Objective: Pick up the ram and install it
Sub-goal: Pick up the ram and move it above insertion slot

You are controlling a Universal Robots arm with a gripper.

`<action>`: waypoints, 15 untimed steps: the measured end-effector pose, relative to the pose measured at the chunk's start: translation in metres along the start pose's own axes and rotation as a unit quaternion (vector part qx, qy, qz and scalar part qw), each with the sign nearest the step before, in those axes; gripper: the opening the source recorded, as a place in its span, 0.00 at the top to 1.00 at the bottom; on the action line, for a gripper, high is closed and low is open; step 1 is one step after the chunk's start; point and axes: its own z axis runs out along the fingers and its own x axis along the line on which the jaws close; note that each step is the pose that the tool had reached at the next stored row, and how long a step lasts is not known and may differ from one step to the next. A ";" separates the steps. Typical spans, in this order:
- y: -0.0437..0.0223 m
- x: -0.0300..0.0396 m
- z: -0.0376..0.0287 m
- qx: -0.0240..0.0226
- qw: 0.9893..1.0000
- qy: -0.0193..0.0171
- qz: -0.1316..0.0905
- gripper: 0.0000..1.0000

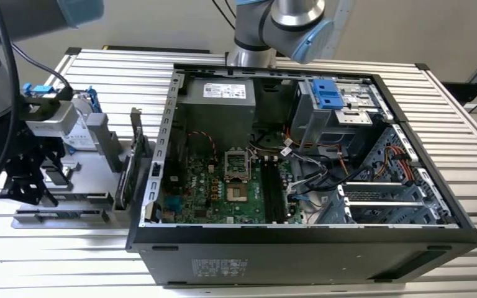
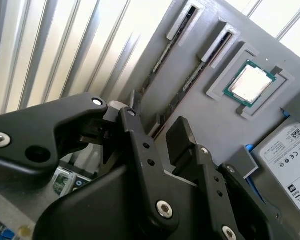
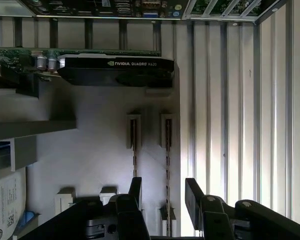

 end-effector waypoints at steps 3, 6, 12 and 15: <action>-0.0001 0.0000 0.0026 0.003 1.000 0.000 -0.005 0.00; -0.0001 0.0000 0.0046 0.007 1.000 0.000 -0.013 0.00; -0.0003 -0.0002 0.0094 0.011 1.000 0.000 -0.017 0.00; -0.0005 -0.0010 0.0130 0.012 1.000 0.001 -0.017 0.00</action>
